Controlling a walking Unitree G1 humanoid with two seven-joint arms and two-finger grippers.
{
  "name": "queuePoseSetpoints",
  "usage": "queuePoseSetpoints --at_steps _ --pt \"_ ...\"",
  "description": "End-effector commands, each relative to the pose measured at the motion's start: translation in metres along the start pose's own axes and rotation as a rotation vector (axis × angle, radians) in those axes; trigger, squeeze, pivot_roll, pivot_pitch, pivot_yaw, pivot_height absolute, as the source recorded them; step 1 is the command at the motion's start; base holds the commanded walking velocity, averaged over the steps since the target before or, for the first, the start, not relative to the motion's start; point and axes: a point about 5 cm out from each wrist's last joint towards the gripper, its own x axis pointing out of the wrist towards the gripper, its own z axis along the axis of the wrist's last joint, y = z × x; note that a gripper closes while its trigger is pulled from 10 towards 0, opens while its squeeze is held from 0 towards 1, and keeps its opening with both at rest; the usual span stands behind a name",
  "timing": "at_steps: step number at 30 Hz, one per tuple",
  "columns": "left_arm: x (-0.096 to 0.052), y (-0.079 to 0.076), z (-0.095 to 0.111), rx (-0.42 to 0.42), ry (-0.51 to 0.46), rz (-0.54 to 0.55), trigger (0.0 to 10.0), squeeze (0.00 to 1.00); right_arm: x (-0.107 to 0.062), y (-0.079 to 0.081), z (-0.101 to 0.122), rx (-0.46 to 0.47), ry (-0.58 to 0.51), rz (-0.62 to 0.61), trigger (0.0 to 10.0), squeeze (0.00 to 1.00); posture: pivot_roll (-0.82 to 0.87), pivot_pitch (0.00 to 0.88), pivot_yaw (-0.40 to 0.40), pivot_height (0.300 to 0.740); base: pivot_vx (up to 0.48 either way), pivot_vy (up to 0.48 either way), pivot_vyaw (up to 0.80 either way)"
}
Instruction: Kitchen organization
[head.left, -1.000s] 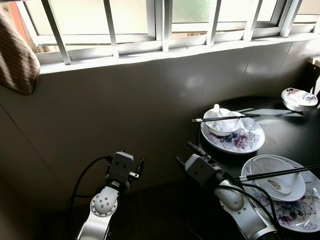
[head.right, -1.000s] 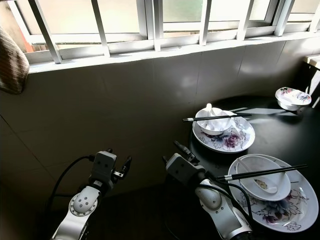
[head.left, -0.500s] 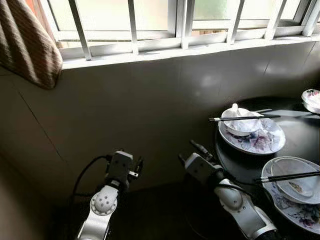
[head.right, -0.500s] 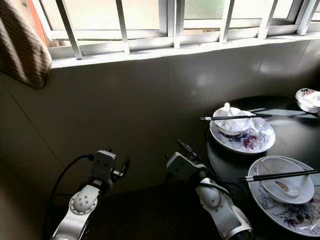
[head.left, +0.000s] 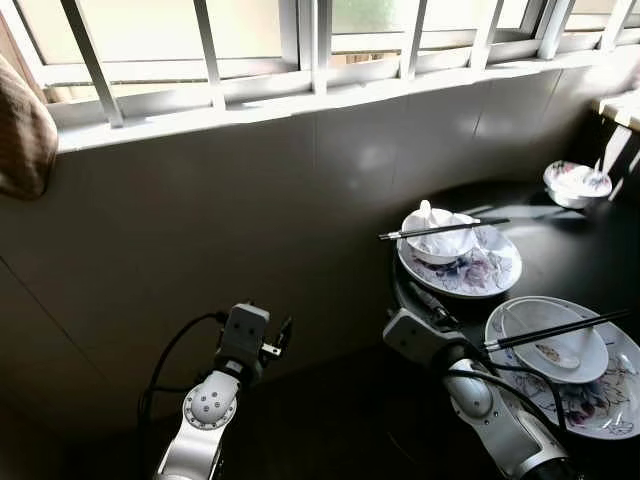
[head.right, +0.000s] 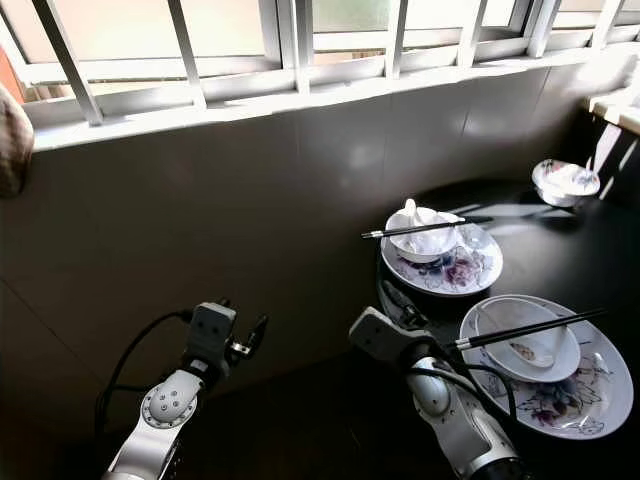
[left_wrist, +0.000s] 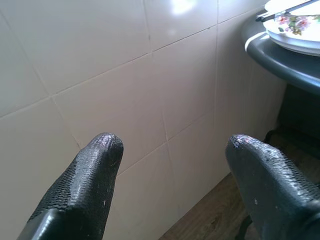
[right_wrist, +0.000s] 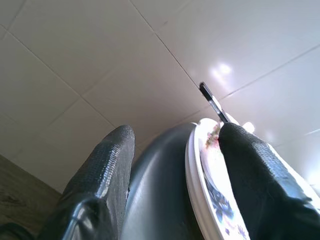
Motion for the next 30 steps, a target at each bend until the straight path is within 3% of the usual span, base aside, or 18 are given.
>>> queuePoseSetpoints --at_steps 1,3,4,8,11,13,17,26,30 --pt "0.0 0.001 -0.003 -0.006 0.013 0.0 10.0 0.0 0.004 0.002 0.012 -0.018 -0.049 0.008 10.0 0.0 0.01 0.0 0.034 0.74 0.0 0.0 0.0" --pt "0.0 0.002 -0.004 -0.011 0.016 0.0 10.0 0.0 0.004 0.003 0.014 -0.033 -0.049 0.008 10.0 0.0 0.01 0.0 0.035 0.74 0.0 0.0 0.0" --pt "0.0 0.002 -0.004 -0.016 0.018 0.0 10.0 0.0 0.004 0.001 0.007 -0.107 0.048 -0.033 10.0 0.0 0.01 0.0 0.035 0.74 0.0 0.0 0.0" --pt "0.0 0.002 -0.005 -0.022 0.021 -0.002 10.0 0.0 -0.001 -0.005 -0.005 -0.268 0.221 -0.078 10.0 0.0 0.01 0.0 0.032 0.74 0.0 0.0 0.0" --pt "0.0 0.002 -0.006 -0.026 0.023 -0.003 10.0 0.0 -0.007 -0.005 -0.006 -0.188 0.268 -0.026 10.0 0.0 0.01 0.0 0.031 0.74 0.0 0.0 0.0" --pt "0.0 0.003 -0.006 -0.029 0.025 -0.004 10.0 0.0 -0.01 -0.005 -0.005 -0.183 0.265 -0.027 10.0 0.0 0.01 0.0 0.031 0.74 0.0 0.0 0.0" --pt "0.0 0.003 -0.007 -0.036 0.028 -0.007 10.0 0.0 -0.018 0.004 0.004 -0.113 0.262 0.007 10.0 0.0 0.0 0.0 0.034 0.74 0.0 0.0 0.0" --pt "0.001 0.002 -0.008 -0.039 0.03 -0.012 10.0 0.0 -0.022 0.004 0.009 -0.124 0.291 0.009 10.0 0.0 0.0 0.0 0.035 0.74 0.0 0.0 0.0" --pt "0.001 0.002 -0.008 -0.059 0.025 -0.01 10.0 0.0 -0.011 -0.001 0.012 -0.046 0.184 -0.004 10.0 0.0 0.0 0.0 0.03 0.74 0.0 0.0 0.0"
